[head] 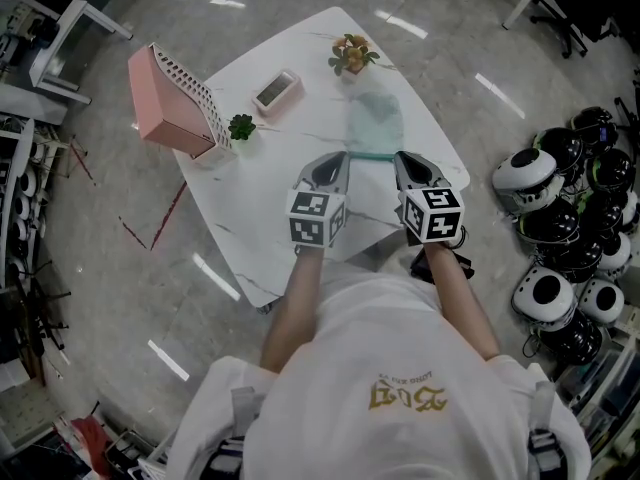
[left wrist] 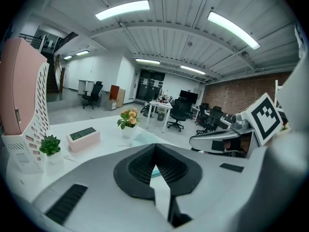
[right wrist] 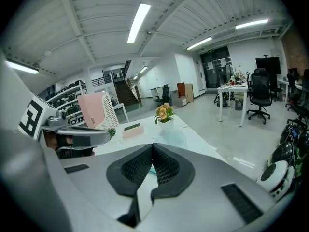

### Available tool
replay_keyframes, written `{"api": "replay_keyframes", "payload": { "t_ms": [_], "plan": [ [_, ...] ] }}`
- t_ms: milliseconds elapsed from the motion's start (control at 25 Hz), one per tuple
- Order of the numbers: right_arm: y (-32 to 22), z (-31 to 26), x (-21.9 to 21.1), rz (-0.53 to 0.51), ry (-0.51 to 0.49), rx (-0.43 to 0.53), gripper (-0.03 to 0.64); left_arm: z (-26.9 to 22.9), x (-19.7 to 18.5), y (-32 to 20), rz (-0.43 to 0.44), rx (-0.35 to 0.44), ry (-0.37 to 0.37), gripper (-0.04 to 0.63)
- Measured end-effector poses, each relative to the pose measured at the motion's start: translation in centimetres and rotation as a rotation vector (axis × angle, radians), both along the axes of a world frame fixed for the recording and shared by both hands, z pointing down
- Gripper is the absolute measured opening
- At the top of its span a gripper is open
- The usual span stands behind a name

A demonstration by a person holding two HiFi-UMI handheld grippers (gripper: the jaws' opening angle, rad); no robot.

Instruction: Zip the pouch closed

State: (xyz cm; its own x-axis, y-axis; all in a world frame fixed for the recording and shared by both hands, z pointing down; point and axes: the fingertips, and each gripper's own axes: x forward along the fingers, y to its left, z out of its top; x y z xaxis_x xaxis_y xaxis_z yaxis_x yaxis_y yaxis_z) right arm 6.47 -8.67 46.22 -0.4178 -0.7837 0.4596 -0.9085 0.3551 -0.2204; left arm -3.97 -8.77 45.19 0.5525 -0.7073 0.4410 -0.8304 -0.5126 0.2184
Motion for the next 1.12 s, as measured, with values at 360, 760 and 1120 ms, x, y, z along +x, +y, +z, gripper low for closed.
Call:
{"api": "replay_keyframes", "payload": {
  "t_ms": [360,760,1120],
  "plan": [
    [0.3,0.4,0.3,-0.004,0.020,-0.015,0.012,0.9,1.0,0.5,0.036,-0.012,-0.032,0.017],
    [0.7,0.7,0.1,-0.020,0.038,-0.026,0.012,1.5,1.5,0.7,0.045,-0.024,-0.026,0.017],
    [0.8,1.2,0.7,-0.012,0.037,-0.042,0.012,1.8,1.7,0.7,0.050,-0.033,-0.029,0.017]
  ]
}}
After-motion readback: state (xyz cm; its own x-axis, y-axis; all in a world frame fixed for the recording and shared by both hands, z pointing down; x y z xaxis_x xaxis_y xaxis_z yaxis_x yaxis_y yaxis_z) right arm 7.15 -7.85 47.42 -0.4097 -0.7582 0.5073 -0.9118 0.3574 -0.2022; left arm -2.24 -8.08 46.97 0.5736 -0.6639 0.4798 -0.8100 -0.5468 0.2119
